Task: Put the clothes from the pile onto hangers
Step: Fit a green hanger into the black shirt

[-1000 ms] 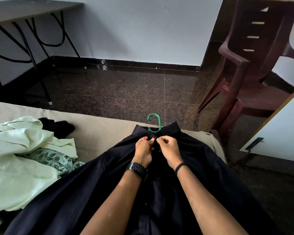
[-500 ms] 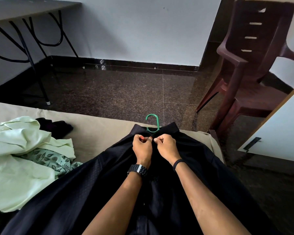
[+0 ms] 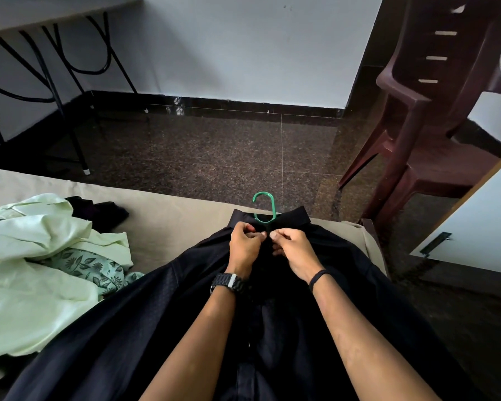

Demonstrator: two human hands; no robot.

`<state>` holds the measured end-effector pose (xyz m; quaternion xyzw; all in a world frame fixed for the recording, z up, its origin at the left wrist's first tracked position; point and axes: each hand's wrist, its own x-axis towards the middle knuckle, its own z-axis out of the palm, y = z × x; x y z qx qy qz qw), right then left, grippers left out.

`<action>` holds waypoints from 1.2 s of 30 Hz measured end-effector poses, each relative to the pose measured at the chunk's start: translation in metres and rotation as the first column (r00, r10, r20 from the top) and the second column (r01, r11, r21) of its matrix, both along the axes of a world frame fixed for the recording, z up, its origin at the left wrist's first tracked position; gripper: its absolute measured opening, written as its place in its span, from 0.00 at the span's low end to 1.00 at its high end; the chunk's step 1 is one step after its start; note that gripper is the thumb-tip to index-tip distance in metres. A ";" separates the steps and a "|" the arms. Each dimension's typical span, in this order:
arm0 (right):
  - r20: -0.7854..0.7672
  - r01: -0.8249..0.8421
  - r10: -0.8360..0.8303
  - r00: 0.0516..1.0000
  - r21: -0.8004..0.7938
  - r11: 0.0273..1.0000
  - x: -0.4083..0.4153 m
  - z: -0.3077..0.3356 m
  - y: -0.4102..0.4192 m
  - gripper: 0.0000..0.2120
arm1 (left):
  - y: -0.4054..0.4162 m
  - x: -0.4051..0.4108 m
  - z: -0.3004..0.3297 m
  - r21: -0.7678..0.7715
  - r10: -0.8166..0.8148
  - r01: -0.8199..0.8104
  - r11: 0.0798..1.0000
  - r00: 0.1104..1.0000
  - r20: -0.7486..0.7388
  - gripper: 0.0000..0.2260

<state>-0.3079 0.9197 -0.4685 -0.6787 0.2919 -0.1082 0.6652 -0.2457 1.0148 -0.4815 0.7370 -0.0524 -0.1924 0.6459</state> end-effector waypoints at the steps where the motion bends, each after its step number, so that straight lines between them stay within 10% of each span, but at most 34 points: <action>1: 0.029 0.025 -0.026 0.999 0.065 0.998 -0.001 0.002 0.000 0.05 | 0.000 0.000 0.001 -0.068 -0.029 0.025 0.997 0.997 -0.067 0.13; 5: 0.042 0.115 -0.119 0.992 0.104 0.988 0.003 0.008 0.006 0.03 | 0.003 0.000 0.000 -0.110 -0.096 0.080 0.991 0.984 -0.150 0.14; 9: 0.007 0.005 0.000 1.000 -0.689 0.724 0.002 0.011 0.011 0.05 | 0.003 0.003 -0.003 -0.145 -0.087 0.061 0.988 0.980 -0.180 0.14; 11: -0.062 -0.094 0.074 0.995 -0.809 0.580 -0.002 0.012 0.011 0.05 | 0.002 0.001 -0.004 -0.174 -0.088 0.052 0.983 0.975 -0.206 0.14; 16: -0.137 -0.142 0.045 0.990 -0.873 0.468 -0.003 0.012 0.014 0.07 | 0.003 -0.004 0.000 -0.186 -0.065 0.034 0.982 0.985 -0.161 0.14; 22: -0.250 -0.301 0.173 0.953 -0.690 0.658 -0.010 0.012 -0.010 0.04 | 0.023 0.009 0.008 0.419 -0.207 0.094 0.903 0.950 0.233 0.10; 28: -0.023 -0.004 -0.023 0.999 -0.788 0.616 0.014 0.045 -0.052 0.04 | 0.021 0.040 0.044 0.337 -0.014 -0.191 0.922 0.852 0.523 0.08; 36: -0.619 -0.563 -0.002 0.785 -0.715 0.416 0.038 0.025 -0.052 0.22 | -0.009 0.079 0.043 0.864 -0.675 0.209 0.458 0.714 0.186 0.18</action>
